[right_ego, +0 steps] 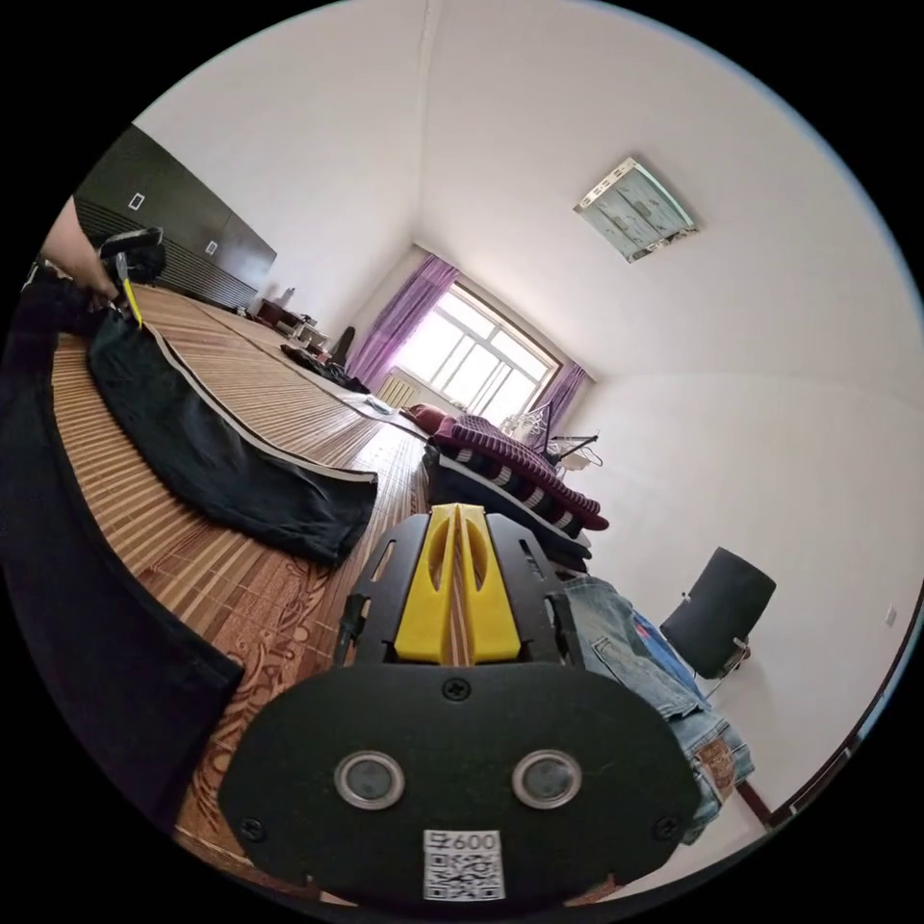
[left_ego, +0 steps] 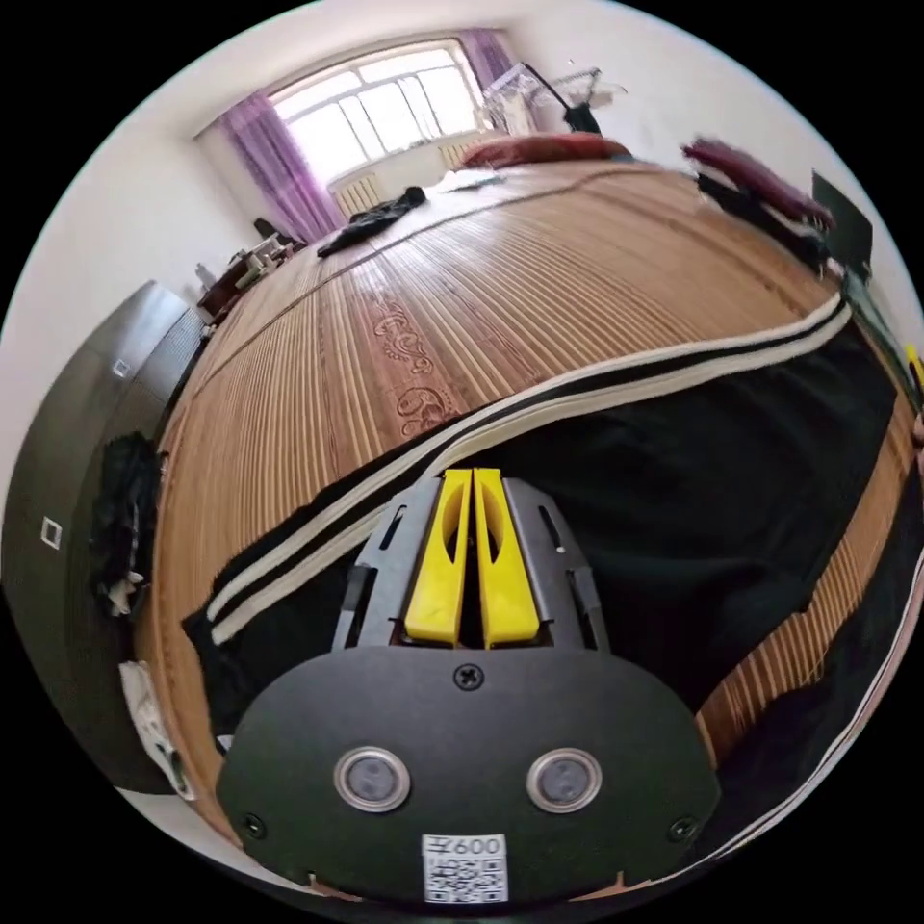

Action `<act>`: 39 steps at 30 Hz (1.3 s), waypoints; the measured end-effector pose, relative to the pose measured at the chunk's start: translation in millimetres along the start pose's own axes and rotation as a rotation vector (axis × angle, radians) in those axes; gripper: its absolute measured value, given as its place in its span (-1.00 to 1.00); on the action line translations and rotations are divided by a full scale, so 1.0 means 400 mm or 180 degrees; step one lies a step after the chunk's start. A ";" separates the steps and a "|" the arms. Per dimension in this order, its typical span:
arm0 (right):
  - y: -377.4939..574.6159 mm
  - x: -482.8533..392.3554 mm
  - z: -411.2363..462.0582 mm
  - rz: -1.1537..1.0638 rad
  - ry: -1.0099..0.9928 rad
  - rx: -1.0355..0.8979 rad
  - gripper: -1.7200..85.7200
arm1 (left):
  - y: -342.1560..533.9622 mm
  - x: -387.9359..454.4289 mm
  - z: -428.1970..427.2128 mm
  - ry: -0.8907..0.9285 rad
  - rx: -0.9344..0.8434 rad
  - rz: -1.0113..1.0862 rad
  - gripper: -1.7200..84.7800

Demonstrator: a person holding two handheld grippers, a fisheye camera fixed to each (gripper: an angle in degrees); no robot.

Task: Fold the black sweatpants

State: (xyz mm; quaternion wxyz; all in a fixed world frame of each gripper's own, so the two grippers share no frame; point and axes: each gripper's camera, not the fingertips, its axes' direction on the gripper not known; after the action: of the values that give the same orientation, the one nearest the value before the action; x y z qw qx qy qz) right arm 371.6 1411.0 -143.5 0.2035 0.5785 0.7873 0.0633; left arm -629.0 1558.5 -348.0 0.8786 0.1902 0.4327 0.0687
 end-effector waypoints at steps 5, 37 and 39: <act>0.016 -0.024 -0.011 -0.0038 0.0005 0.0067 -0.98 | 0.074 -0.095 0.009 0.0693 -0.0164 0.0044 -0.95; 0.198 -0.287 -0.023 -0.0424 0.0073 0.0286 -0.98 | -0.363 1.371 0.382 -0.0462 -0.0265 0.2434 -0.95; 0.212 -0.299 -0.023 -0.0394 0.0073 0.0312 -0.98 | -0.429 1.361 0.412 -0.0522 -0.0195 0.2069 -0.95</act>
State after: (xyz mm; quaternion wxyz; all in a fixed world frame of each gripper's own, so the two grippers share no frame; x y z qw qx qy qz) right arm 472.6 1327.5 -77.0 0.1695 0.5372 0.8260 0.0187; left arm -171.6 1511.1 -724.0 0.8479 0.2966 0.2751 0.3427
